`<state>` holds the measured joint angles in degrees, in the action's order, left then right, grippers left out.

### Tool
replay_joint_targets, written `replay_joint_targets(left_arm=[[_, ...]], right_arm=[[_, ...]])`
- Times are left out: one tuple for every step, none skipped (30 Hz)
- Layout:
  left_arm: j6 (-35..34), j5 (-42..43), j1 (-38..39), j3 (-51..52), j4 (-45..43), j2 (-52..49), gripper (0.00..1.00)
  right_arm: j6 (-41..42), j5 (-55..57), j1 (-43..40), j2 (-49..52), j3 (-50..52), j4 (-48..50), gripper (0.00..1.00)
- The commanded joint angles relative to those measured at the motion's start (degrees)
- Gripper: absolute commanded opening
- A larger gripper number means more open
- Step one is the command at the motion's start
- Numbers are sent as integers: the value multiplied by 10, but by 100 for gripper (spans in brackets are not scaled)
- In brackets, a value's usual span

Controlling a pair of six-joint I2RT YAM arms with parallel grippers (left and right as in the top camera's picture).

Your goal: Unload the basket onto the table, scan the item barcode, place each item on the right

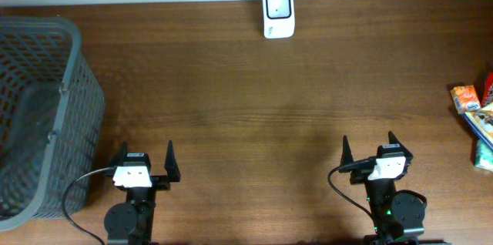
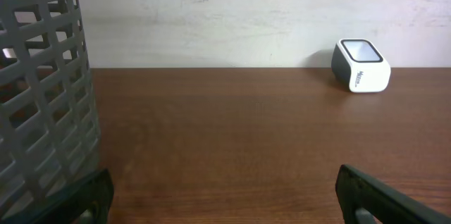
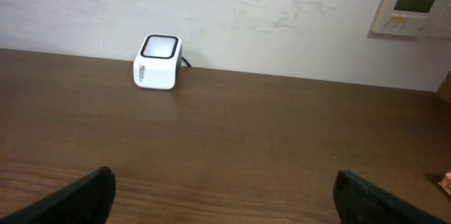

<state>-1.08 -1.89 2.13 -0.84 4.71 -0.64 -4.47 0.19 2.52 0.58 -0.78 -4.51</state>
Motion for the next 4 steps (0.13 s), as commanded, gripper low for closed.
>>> replay_joint_targets(left_arm=[[9, 7, 1, 3, 1, 3, 99], [9, 7, 1, 3, 1, 3, 99], [9, 7, 1, 3, 1, 3, 99], [9, 7, 1, 3, 1, 3, 99]], right_arm=[[2, 5, 5, -4, 5, -2, 98], [2, 5, 5, -4, 5, -2, 98], [2, 5, 5, -4, 5, -2, 99], [2, 5, 5, -4, 5, -2, 99]])
